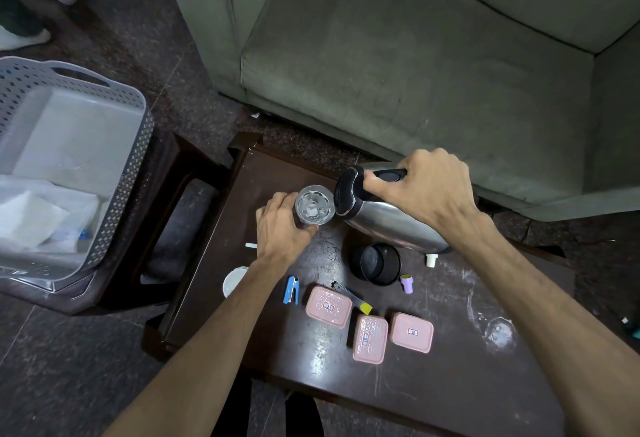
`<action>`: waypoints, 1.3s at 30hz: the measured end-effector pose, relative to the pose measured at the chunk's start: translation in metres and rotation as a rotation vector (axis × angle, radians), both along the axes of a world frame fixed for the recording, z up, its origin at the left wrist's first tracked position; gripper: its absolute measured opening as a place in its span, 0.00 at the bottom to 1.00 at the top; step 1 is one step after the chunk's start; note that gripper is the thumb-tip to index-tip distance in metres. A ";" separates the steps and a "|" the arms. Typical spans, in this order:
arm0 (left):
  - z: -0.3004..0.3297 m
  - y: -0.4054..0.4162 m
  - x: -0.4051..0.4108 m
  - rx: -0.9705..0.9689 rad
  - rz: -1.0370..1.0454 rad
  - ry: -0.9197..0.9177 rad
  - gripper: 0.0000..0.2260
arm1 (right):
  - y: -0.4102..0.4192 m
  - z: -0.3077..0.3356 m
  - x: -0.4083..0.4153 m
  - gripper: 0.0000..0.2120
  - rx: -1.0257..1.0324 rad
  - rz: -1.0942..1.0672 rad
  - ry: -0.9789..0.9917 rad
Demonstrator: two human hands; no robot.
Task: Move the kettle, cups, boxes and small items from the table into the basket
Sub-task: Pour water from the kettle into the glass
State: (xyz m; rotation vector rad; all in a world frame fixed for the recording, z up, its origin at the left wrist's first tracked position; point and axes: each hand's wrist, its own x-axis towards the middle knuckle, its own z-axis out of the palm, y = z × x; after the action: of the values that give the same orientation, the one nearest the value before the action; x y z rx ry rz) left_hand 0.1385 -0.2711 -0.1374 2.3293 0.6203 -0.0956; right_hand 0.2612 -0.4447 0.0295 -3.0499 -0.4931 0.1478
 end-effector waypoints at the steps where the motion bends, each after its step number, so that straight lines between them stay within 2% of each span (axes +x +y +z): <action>1: 0.000 0.000 0.000 -0.001 0.000 0.001 0.30 | 0.000 0.000 0.000 0.36 -0.001 0.000 0.000; 39: 0.000 0.000 -0.002 0.008 -0.007 0.016 0.30 | -0.020 0.001 0.002 0.35 0.081 -0.047 0.014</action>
State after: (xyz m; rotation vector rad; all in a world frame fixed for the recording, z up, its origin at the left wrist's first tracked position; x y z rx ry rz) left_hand 0.1368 -0.2712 -0.1372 2.3405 0.6219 -0.1153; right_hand 0.2630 -0.4651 0.0306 -2.9764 -0.4156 0.1441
